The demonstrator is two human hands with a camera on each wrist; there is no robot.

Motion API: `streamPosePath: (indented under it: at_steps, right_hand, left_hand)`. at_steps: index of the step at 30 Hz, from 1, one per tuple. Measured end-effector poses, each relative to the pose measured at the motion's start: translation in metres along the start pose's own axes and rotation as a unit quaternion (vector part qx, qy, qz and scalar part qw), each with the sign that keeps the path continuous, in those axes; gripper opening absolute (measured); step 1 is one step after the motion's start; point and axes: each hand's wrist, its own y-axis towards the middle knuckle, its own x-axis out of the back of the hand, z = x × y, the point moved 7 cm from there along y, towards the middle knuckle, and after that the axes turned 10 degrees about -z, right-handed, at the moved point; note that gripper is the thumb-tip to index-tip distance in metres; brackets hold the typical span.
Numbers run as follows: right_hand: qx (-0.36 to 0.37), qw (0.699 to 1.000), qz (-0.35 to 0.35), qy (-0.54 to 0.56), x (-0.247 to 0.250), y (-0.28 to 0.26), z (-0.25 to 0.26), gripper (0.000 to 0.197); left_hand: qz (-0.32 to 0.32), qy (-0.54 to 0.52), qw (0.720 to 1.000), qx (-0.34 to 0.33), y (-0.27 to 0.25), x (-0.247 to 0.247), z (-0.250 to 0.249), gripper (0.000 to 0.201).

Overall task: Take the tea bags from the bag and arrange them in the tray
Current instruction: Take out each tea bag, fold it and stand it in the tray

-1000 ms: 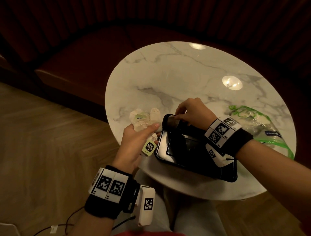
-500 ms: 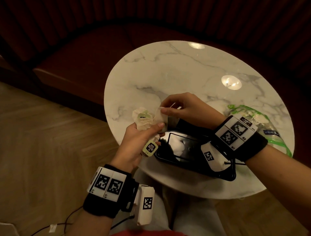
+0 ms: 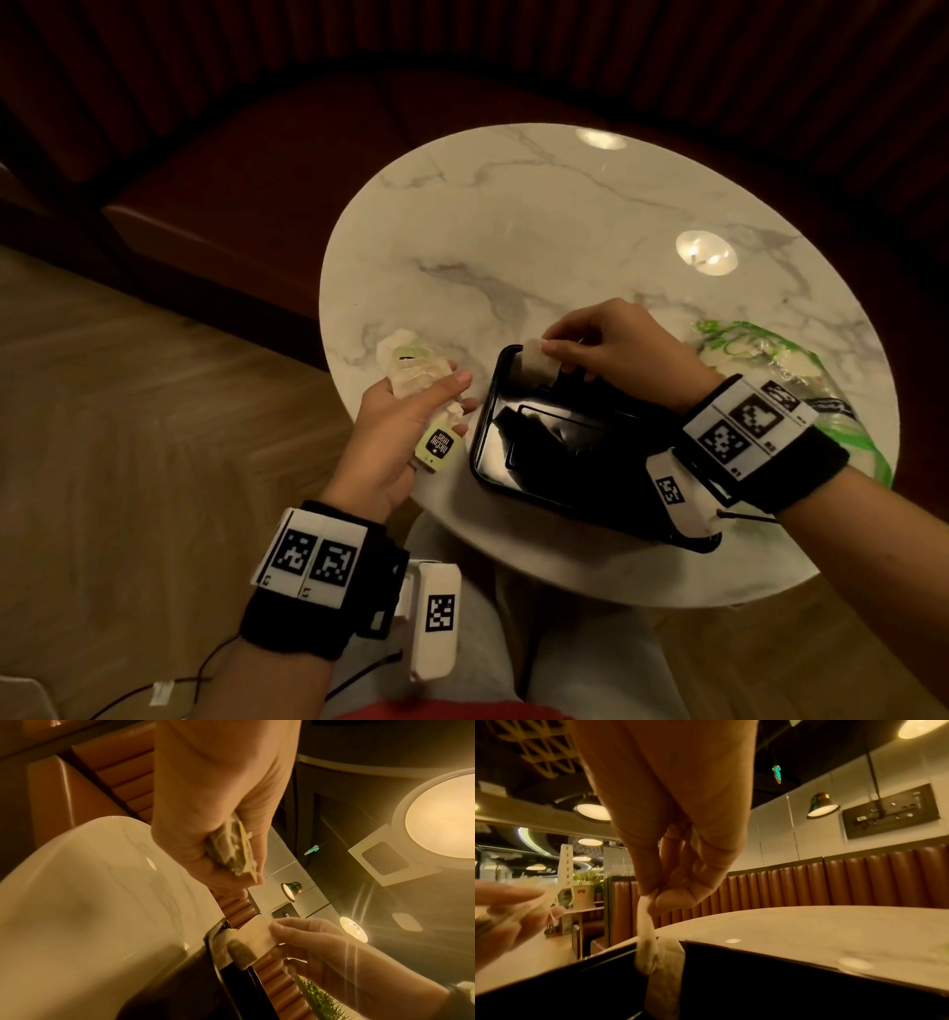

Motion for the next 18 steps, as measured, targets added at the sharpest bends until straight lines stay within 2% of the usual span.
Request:
streamPosePath:
  at_steps: [6, 13, 18]
  right_hand:
    - [0.011, 0.996, 0.019, -0.088, -0.015, 0.003, -0.002, 0.014]
    - [-0.005, 0.995, 0.029, -0.099, -0.029, 0.013, -0.002, 0.01]
    - [-0.007, 0.995, 0.011, -0.101, -0.03, 0.016, -0.003, 0.014]
  left_hand:
    - [0.008, 0.015, 1.0, 0.009, -0.004, -0.004, 0.005, 0.011]
    - [0.01, 0.034, 0.999, 0.025, -0.005, -0.006, 0.009, 0.02]
    - [0.006, 0.02, 0.999, 0.027, -0.006, -0.005, 0.007, 0.017]
